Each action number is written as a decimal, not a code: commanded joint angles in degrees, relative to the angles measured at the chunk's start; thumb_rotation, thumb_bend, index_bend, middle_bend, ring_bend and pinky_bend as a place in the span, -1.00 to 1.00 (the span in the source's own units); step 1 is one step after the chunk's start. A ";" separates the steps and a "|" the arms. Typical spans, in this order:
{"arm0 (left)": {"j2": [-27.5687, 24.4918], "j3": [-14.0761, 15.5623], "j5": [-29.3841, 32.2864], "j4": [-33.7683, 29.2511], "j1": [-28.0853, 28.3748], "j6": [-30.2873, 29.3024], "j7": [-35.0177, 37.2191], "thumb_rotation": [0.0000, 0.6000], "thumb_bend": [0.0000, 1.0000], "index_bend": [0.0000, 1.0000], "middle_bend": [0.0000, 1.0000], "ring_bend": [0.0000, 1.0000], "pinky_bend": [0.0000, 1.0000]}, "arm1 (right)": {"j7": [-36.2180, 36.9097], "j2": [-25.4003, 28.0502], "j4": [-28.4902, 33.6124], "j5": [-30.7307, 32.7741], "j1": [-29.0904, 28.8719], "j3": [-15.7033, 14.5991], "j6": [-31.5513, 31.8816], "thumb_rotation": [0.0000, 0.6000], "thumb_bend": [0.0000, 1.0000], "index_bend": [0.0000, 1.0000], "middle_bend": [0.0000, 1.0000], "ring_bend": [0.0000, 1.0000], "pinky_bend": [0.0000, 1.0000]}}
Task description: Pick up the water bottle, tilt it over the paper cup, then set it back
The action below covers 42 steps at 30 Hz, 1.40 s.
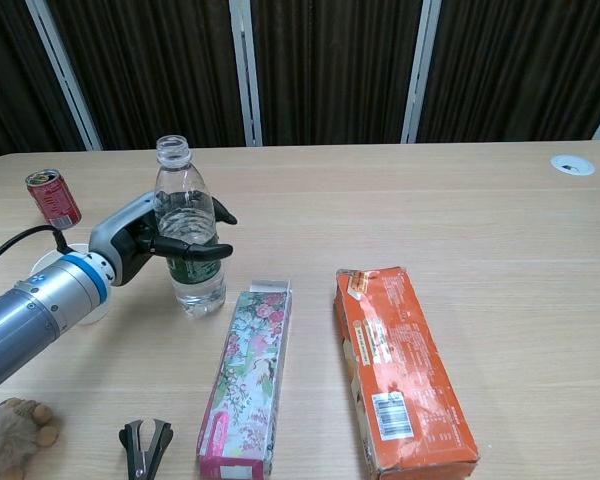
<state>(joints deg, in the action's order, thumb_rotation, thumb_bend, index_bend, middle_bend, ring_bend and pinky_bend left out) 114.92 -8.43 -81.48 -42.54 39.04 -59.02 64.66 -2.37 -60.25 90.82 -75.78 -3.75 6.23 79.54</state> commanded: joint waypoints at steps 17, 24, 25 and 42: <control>-16.78 2.56 -3.22 -17.53 -2.38 -1.67 -8.34 0.81 -1.00 -1.00 -1.00 -1.00 -1.00 | 1.06 0.79 2.16 -3.24 1.33 -0.67 3.59 1.00 -1.00 -1.00 -1.00 -1.00 -1.00; -26.00 3.38 -3.62 -24.90 -5.54 -5.76 -17.19 0.65 -1.00 -1.00 -1.00 -1.00 -1.00 | 0.14 1.00 2.80 -4.37 1.96 -0.59 5.79 1.00 -1.00 -1.00 -1.00 -1.00 -1.00; -27.40 3.50 -4.05 -25.66 -6.32 -7.44 -19.35 0.66 -1.00 -1.00 -1.00 -1.00 -1.00 | 0.07 1.04 2.86 -4.60 2.05 -0.59 6.12 1.00 -1.00 -1.00 -1.00 -1.00 -1.00; -45.37 8.64 -4.51 -50.20 -23.11 -28.48 -66.69 1.00 -1.00 -1.00 -1.00 -1.00 -1.00 | 2.76 2.72 3.11 -8.31 3.44 -0.05 11.27 1.00 -1.00 -1.00 -1.00 -1.00 -1.00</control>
<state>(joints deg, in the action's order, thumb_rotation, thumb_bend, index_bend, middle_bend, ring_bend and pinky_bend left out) 74.28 -2.22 -85.86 -84.93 20.90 -82.62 7.69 0.18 -57.70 93.94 -83.94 -0.45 6.08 90.54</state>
